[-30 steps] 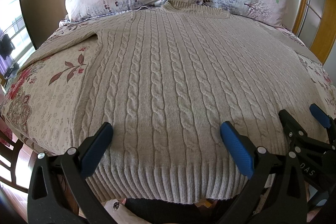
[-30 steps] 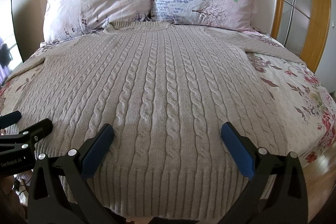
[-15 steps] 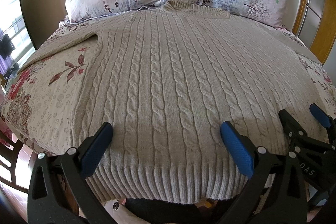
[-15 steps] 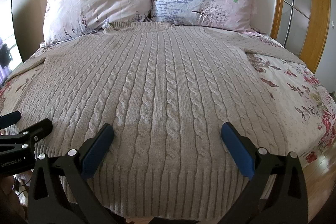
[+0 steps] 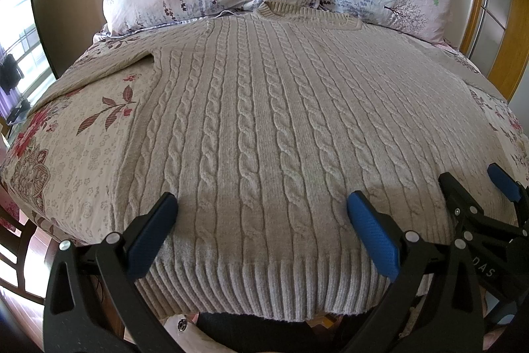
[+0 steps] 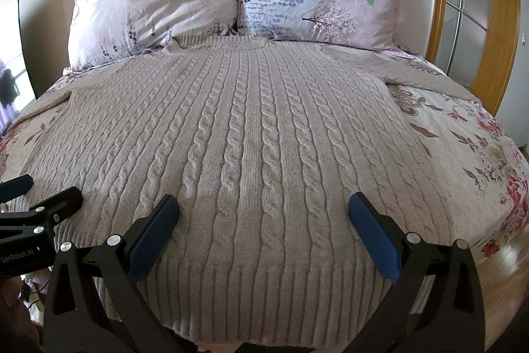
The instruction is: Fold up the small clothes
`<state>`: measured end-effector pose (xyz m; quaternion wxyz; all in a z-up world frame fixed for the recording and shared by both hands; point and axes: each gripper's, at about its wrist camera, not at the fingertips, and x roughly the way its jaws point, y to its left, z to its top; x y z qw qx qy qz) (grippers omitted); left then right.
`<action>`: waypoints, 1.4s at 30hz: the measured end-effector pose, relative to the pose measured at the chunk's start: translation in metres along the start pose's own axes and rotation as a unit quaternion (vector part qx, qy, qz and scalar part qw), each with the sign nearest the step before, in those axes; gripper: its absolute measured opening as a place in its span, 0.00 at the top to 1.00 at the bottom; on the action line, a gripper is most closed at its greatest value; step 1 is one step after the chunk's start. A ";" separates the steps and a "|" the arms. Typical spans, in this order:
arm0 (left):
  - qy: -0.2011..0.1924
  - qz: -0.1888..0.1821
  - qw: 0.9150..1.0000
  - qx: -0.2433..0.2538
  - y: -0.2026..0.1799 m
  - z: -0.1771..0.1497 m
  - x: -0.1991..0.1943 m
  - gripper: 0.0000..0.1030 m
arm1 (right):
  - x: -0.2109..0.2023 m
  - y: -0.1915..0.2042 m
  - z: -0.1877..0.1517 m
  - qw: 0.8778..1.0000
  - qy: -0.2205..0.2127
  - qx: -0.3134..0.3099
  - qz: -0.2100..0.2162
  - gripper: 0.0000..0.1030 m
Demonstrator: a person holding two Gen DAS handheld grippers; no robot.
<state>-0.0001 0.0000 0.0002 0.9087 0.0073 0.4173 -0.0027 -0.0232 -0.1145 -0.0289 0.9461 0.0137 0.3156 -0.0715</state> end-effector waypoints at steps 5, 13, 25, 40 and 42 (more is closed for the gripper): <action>0.000 0.000 1.000 0.000 0.000 0.000 0.000 0.02 | 0.000 0.000 0.000 1.000 0.000 0.000 0.000 0.01; 0.003 0.000 1.000 0.001 0.000 0.001 0.000 0.02 | 0.002 0.000 -0.001 1.000 0.005 -0.003 0.003 0.01; 0.050 -0.015 0.998 0.025 0.000 0.017 0.011 0.02 | 0.014 -0.007 0.014 0.995 0.028 -0.061 0.074 0.01; 0.039 -0.023 0.998 0.046 0.014 0.129 0.038 0.02 | 0.072 -0.191 0.149 0.979 0.034 0.196 0.051 0.26; 0.036 -0.031 0.998 0.037 0.015 0.143 0.043 0.02 | 0.099 -0.237 0.158 0.960 0.061 0.271 0.025 0.36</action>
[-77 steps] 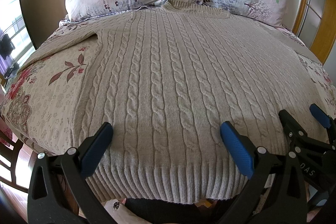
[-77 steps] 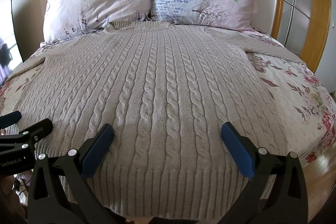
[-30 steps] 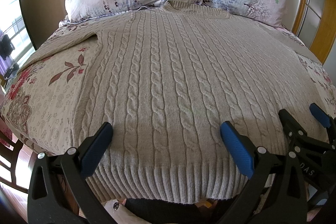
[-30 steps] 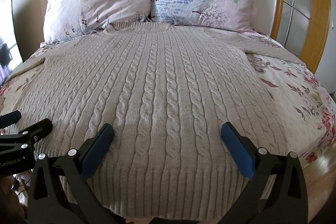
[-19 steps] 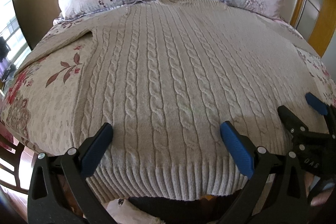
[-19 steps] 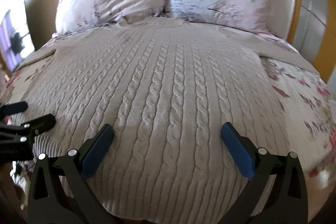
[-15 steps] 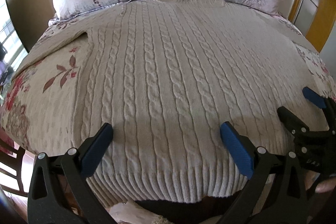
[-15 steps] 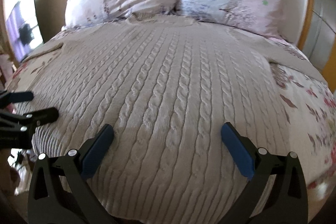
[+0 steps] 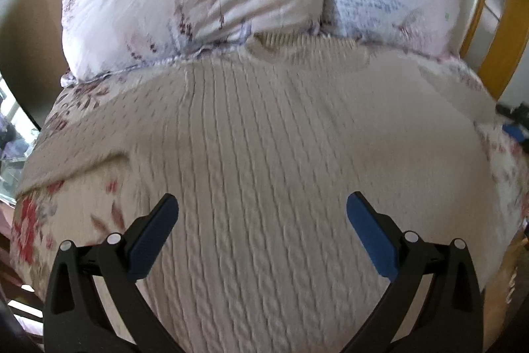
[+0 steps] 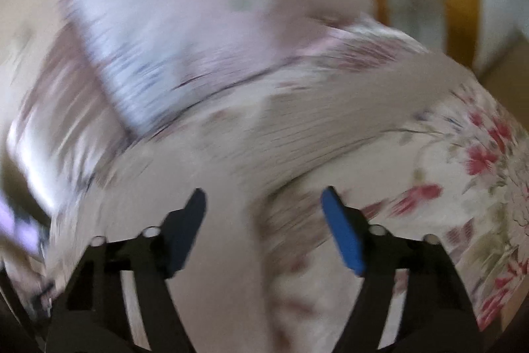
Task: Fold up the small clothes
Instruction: 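Move the right tool to the sweater sleeve and close on its cuff, then lift the sleeve with the right tool and fold it across the sweater body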
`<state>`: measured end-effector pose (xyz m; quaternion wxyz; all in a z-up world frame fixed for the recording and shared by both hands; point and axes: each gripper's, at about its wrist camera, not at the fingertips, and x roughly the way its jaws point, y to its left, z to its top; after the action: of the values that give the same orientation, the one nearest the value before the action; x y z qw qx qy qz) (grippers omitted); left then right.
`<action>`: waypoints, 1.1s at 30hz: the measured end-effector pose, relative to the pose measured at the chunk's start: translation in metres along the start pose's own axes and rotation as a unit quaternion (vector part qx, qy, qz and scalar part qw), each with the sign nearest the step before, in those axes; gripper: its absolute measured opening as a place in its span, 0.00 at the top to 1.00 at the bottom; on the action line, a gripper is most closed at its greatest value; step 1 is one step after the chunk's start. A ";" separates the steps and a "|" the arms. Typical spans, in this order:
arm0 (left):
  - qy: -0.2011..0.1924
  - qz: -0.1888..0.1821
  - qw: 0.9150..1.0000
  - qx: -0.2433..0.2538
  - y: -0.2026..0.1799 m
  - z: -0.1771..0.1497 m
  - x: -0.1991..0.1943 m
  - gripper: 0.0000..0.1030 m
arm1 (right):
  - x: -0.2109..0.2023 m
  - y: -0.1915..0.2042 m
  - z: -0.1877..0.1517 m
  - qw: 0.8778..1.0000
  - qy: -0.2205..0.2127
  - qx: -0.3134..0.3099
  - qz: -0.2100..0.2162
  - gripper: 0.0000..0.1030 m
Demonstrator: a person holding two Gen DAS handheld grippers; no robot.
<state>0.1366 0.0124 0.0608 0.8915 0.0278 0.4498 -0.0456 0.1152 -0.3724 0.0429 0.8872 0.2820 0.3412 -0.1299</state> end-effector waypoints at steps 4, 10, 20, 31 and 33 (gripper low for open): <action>-0.012 -0.011 1.000 -0.010 -0.001 0.028 0.012 0.02 | 0.029 -0.048 0.026 0.994 0.023 0.105 -0.012 0.45; -0.016 -0.017 1.000 -0.007 -0.006 0.048 0.044 0.02 | 0.052 -0.085 0.039 0.982 0.029 0.186 -0.002 0.48; -0.013 -0.081 0.995 -0.059 0.012 0.049 0.084 0.02 | 0.059 -0.114 0.059 0.973 -0.012 0.230 -0.020 0.72; -0.020 -0.126 0.989 -0.074 0.020 0.049 0.095 0.02 | 0.041 -0.063 0.070 0.990 -0.070 0.099 -0.069 0.90; -0.028 -0.138 0.987 -0.080 0.023 0.048 0.095 0.02 | 0.030 -0.032 0.072 0.993 -0.089 0.052 -0.051 0.90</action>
<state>0.2335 0.0253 0.0133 0.8883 -0.1078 0.4261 -0.1330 0.1614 -0.4418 0.0528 0.8904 0.2972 0.2677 -0.2172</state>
